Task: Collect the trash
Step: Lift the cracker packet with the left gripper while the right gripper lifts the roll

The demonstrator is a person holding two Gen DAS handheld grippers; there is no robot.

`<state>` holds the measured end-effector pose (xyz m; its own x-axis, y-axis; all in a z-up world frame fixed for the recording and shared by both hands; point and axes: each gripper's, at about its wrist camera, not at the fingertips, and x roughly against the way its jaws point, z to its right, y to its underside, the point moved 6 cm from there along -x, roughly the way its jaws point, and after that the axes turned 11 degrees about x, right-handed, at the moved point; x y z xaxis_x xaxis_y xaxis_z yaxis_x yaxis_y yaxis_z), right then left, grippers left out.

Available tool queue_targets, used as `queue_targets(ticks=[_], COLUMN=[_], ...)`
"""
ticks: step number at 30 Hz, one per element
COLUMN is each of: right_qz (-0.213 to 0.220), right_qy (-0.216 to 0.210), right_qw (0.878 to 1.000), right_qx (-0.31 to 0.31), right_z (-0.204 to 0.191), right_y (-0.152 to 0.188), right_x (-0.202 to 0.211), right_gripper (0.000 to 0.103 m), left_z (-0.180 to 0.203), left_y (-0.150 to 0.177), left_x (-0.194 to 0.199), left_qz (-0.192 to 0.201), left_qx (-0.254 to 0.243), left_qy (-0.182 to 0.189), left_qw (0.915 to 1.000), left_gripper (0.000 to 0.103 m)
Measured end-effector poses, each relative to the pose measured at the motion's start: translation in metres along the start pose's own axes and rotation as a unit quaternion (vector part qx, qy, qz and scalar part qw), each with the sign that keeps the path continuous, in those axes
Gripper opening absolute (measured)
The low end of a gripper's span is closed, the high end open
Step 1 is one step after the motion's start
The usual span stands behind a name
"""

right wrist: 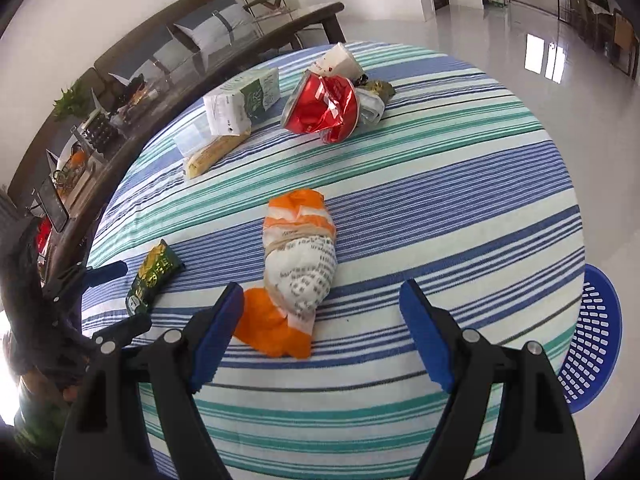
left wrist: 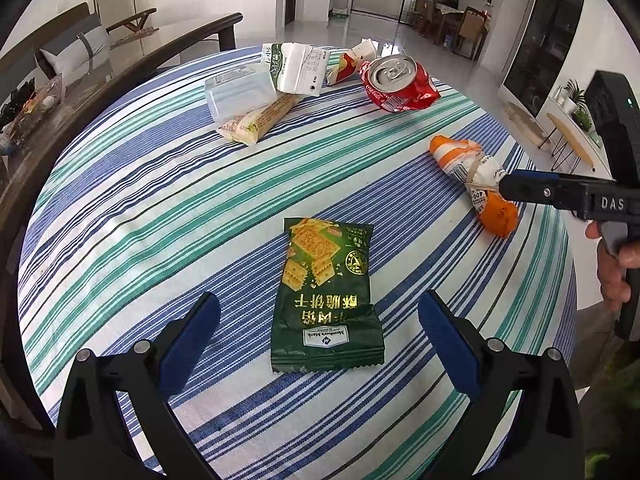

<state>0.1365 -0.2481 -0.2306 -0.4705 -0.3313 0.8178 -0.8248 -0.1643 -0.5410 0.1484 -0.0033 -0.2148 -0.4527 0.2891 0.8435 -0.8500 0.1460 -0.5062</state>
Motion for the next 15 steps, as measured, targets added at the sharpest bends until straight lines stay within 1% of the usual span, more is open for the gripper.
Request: queue_targets(ticks=[2, 5, 6, 7, 8, 9, 10, 11, 12, 13, 15], right_qz=[-0.011, -0.021, -0.025, -0.030, -0.034, -0.042, -0.046, -0.046, -0.042, -0.035, -0.021], right_qy=[-0.002, 0.008, 0.015, 0.024, 0.027, 0.029, 0.030, 0.031, 0.034, 0.034, 0.033], right_qw=[1.000, 0.999, 0.999, 0.999, 0.998, 0.998, 0.998, 0.997, 0.997, 0.997, 0.998], right_qx=[0.004, 0.025, 0.030, 0.033, 0.035, 0.039, 0.042, 0.046, 0.051, 0.054, 0.058], right_z=[-0.004, -0.014, -0.015, -0.015, -0.015, -0.016, -0.016, -0.017, -0.019, -0.020, -0.022], right_y=[-0.006, -0.015, -0.017, -0.018, -0.019, -0.019, -0.019, -0.018, -0.018, -0.018, -0.017], right_x=[-0.007, -0.013, -0.014, -0.017, -0.018, -0.021, -0.023, -0.022, -0.020, -0.016, -0.006], right_gripper=[0.078, 0.078, 0.078, 0.075, 0.069, 0.058, 0.042, 0.042, 0.042, 0.042, 0.042], left_z=[0.002, 0.001, 0.001, 0.000, 0.000, -0.001, 0.000, 0.001, 0.002, 0.002, 0.002], left_y=[-0.001, -0.002, -0.002, -0.003, -0.002, -0.002, -0.001, -0.001, -0.001, -0.001, -0.003], left_x=[-0.003, -0.003, -0.003, -0.004, -0.004, -0.006, -0.005, -0.005, -0.005, -0.004, -0.001], left_qz=[-0.005, -0.009, -0.010, -0.013, -0.016, -0.018, -0.016, -0.014, -0.011, -0.011, -0.005], left_qx=[-0.005, -0.007, -0.006, -0.004, -0.002, -0.001, -0.004, -0.008, -0.010, -0.007, 0.005], left_qy=[-0.003, -0.011, -0.013, -0.015, -0.017, -0.020, -0.027, -0.032, -0.034, -0.031, -0.019], left_qw=[1.0000, 0.9999, 0.9998, 0.9998, 0.9997, 0.9996, 0.9995, 0.9994, 0.9993, 0.9994, 0.9998], left_gripper=[0.098, 0.089, 0.083, 0.077, 0.073, 0.066, 0.061, 0.057, 0.050, 0.046, 0.044])
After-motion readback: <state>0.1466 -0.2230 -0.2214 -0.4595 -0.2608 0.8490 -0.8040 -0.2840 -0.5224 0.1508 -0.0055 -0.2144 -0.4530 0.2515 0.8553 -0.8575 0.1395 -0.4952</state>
